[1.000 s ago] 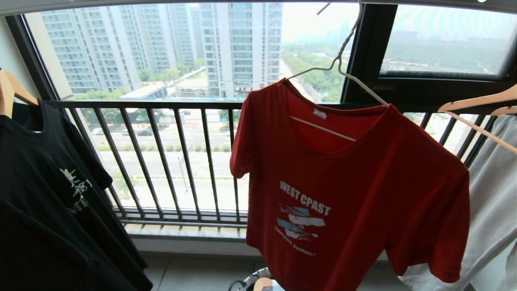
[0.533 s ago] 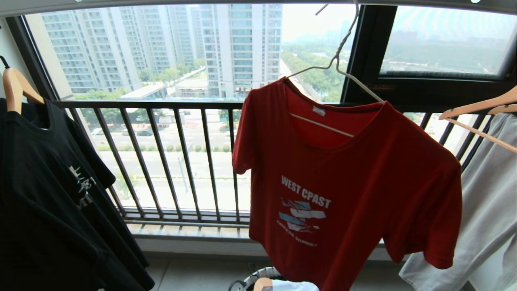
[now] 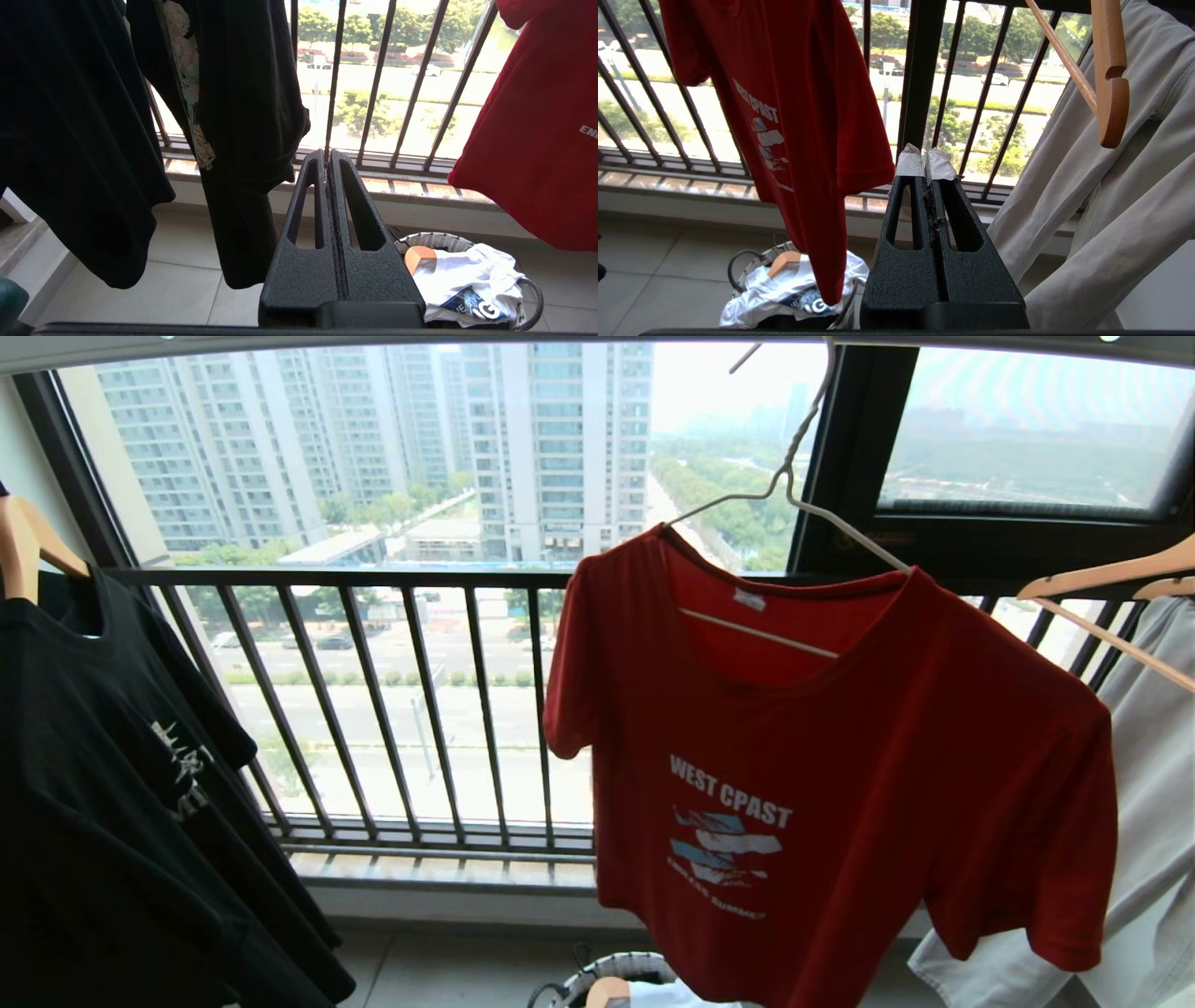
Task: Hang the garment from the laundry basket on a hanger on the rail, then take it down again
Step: Take the clothes off the clothes rack
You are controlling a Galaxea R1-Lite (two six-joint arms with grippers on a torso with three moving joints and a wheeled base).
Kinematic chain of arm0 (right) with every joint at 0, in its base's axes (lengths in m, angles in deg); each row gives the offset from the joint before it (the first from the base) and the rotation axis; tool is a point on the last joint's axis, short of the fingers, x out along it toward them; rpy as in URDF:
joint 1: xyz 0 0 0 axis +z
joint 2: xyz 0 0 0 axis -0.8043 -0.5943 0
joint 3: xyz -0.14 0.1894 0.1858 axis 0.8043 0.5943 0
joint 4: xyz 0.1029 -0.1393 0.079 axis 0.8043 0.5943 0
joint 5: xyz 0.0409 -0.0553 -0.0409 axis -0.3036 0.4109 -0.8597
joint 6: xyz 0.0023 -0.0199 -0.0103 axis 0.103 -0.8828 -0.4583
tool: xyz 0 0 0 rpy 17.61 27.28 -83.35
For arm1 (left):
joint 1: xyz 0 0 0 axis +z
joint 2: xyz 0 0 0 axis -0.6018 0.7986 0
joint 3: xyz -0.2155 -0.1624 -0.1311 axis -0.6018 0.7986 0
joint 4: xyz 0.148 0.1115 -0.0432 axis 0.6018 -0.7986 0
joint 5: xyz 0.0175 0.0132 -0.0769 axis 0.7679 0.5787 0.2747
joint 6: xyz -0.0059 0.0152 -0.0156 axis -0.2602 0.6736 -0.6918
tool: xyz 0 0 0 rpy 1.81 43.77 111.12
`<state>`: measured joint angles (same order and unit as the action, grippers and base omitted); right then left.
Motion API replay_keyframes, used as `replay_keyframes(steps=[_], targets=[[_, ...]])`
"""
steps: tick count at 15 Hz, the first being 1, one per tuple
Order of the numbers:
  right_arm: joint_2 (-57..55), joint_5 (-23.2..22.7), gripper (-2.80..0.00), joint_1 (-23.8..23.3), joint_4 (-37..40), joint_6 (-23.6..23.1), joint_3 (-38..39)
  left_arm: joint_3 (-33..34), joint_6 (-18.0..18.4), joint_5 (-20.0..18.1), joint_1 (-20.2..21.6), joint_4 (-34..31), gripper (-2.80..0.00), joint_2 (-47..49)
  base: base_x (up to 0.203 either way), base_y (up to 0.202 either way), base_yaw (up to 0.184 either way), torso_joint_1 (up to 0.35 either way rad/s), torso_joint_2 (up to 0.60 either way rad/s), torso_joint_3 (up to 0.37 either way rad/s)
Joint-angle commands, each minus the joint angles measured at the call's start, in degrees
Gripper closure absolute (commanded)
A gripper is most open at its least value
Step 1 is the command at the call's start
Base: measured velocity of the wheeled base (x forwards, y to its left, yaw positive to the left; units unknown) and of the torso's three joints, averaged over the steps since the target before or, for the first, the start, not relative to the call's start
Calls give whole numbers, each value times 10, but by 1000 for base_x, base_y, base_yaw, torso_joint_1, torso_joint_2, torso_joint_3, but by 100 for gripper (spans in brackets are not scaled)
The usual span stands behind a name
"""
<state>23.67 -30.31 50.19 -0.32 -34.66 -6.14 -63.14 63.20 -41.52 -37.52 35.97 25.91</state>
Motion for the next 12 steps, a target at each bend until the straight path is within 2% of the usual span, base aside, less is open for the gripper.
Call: replay_keyframes(steps=[1, 7, 9, 12], targets=[[-1, 6, 0, 0, 1, 0, 18, 0, -1, 0, 0, -2, 0, 1, 0, 0, 0, 0, 0, 0], [-27, 18, 0, 41, 0, -2, 37, 0, -2, 1, 0, -2, 0, 1, 0, 0, 0, 0, 0, 0], [-49, 23, 0, 43, 0, -17, 36, 0, -1, 1, 0, -2, 0, 1, 0, 0, 0, 0, 0, 0], [-46, 24, 0, 57, 31, -20, 36, 0, -2, 1, 0, -2, 0, 1, 0, 0, 0, 0, 0, 0]])
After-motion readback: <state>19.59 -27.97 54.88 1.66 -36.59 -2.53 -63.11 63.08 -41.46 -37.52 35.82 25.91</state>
